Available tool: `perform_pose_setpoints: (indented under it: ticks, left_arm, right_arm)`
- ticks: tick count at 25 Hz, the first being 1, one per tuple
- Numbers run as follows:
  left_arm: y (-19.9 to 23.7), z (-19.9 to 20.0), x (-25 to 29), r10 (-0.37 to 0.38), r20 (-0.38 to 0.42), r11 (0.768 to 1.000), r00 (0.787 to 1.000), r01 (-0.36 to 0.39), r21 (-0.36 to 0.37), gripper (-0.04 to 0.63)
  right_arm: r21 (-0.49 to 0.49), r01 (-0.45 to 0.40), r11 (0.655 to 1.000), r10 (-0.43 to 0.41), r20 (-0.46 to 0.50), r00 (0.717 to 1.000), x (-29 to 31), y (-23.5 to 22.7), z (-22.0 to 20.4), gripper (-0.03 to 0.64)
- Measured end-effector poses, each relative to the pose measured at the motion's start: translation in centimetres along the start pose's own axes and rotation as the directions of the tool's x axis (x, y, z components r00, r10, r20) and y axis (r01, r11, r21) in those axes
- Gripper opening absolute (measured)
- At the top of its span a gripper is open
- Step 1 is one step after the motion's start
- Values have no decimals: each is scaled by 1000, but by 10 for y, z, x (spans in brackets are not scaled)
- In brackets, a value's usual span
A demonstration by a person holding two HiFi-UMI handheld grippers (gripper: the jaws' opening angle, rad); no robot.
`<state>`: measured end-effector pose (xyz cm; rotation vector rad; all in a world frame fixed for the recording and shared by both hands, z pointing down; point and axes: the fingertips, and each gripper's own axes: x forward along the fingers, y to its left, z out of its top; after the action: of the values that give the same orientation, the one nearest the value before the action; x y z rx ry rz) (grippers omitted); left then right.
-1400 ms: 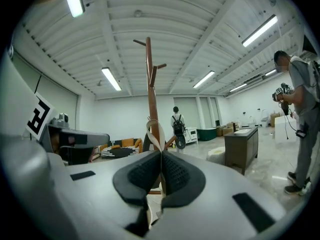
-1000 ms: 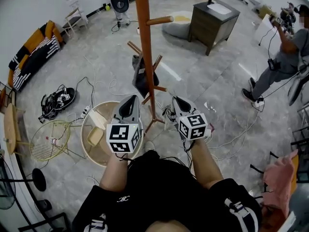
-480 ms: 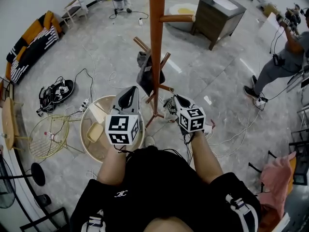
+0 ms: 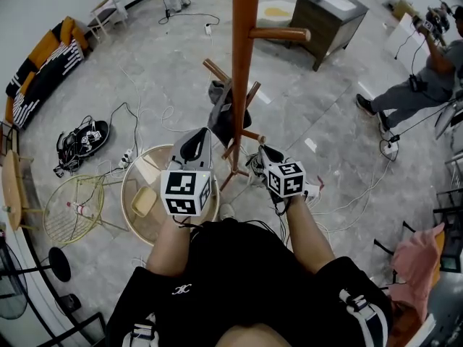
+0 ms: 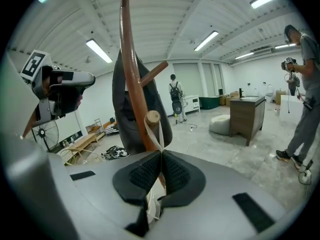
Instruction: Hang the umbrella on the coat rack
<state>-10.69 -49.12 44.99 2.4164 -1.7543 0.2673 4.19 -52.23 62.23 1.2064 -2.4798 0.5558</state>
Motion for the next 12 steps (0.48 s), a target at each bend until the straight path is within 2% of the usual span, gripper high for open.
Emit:
perform_pose_setpoints:
  ticks: [12]
  left_arm:
    - [37, -7, 6, 11, 0, 1000, 1000, -11, -4, 18]
  right_arm:
    - [-3, 22, 1000, -22, 23, 999, 37, 9, -4, 27]
